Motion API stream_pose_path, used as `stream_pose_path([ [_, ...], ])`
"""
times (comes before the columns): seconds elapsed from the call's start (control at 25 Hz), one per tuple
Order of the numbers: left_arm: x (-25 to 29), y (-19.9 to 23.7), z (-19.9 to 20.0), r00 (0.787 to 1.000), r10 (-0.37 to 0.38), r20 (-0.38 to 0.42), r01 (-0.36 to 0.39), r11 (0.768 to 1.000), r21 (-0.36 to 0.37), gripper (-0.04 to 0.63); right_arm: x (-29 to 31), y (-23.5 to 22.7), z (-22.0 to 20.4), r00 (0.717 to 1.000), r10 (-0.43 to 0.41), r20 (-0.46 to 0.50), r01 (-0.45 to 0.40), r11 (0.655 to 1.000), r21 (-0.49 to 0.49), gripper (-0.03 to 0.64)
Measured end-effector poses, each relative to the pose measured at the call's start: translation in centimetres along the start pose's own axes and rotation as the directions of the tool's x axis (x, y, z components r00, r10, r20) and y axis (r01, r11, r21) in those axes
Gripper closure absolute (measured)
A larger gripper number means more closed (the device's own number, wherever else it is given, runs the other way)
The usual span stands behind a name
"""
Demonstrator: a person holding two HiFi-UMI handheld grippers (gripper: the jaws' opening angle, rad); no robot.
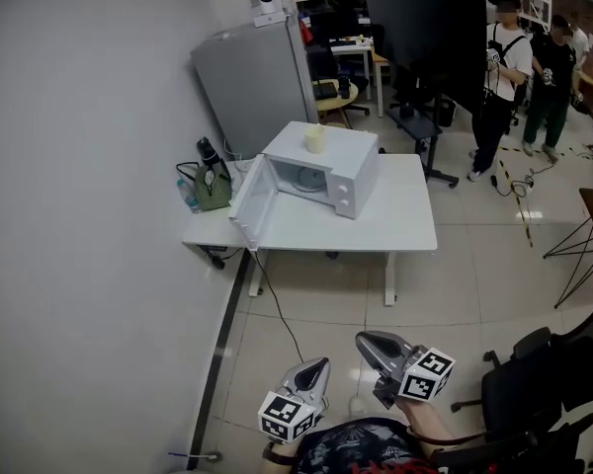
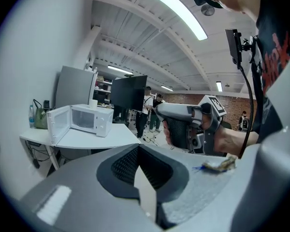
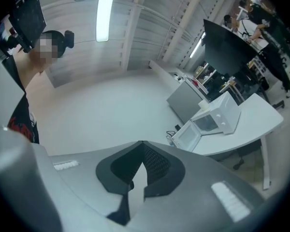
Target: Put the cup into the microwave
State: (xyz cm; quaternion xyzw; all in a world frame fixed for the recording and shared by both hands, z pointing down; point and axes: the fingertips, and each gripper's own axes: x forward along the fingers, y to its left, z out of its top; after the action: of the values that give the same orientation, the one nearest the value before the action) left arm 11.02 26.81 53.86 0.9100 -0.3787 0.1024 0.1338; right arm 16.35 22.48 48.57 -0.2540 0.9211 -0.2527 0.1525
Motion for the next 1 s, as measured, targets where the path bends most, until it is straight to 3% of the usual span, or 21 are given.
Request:
stream_pose_path([
  [0.16,1.7,0.3,-0.8,0.997,-0.061,-0.045,0.060,0.998,-0.017,0.594,1.9,-2.7,-0.9,0.999,-0.045,-0.022,0.046,0.997,0.056,0.617],
  [0.32,3.1,4.7,-1.2,0.993,-0.098,-0.065,0.096,0.995,-0.028,0.594,6.8,-5.3,-1.9,0.996,-0.055,-0.065,0.059,0.997,0.056,0.617],
  [0.56,1.9,14.6,0.9,0.993,-0.117,-0.030,0.118,0.993,0.024,0.594,15.9,-6.5,-1.8,0.991,-0.120,-0.063,0.121,0.993,0.006,0.617],
  [0.76,-0.5,22.5,3.2,0.994,-0.108,0.011,0.107,0.993,0.052,0.594,22.9,-4.9,-1.2,0.992,-0.121,-0.047,0.119,0.992,-0.044,0.617],
  [0.92,-1.8,26.5,3.8,0.992,-0.119,0.029,0.117,0.992,0.047,0.594,25.2,-5.1,-1.3,0.985,-0.168,-0.027,0.166,0.984,-0.061,0.617],
  [1.0,-2.1,27.3,4.1,0.985,-0.164,0.061,0.161,0.986,0.051,0.594,25.7,-5.6,-1.9,0.980,-0.199,-0.029,0.198,0.979,-0.042,0.617],
])
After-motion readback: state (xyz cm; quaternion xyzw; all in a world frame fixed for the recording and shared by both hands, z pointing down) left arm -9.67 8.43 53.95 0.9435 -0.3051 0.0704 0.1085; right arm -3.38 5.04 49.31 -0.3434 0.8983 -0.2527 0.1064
